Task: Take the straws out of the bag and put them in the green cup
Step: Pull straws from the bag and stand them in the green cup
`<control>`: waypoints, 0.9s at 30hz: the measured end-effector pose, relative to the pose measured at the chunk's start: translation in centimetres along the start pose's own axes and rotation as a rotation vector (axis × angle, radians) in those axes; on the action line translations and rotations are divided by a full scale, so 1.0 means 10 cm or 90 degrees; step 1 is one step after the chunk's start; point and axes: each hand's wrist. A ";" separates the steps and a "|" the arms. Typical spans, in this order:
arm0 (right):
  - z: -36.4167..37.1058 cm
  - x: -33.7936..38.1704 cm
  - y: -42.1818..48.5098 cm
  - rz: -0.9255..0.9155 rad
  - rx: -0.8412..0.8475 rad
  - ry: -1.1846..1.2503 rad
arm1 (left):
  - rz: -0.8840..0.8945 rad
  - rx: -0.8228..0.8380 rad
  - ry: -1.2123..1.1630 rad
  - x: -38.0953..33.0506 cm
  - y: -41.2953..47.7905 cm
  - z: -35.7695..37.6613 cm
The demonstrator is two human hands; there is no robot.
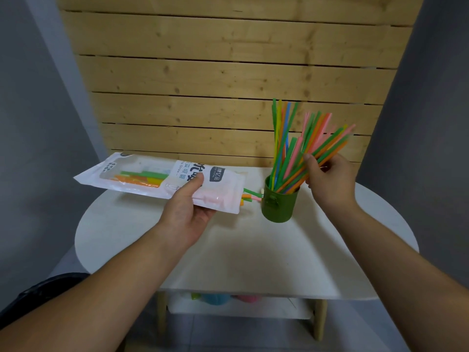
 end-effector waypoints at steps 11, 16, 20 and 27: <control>-0.16 -0.01 -0.19 0.240 0.154 -0.042 | 0.008 0.007 -0.007 -0.01 -0.03 0.03; -0.14 0.16 -0.44 0.443 0.374 0.081 | 0.016 0.010 -0.015 0.00 -0.06 0.04; 0.04 0.26 -0.56 0.425 0.377 0.300 | 0.023 0.023 -0.007 0.00 -0.09 0.07; 0.25 0.45 -0.67 0.346 0.303 0.382 | 0.039 0.034 0.023 -0.01 -0.11 0.07</control>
Point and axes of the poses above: each hand's wrist, its own y-axis towards the middle knuckle, its own z-axis out of the palm, x = y × z, and after that the axes turned 6 degrees about -z, right-handed
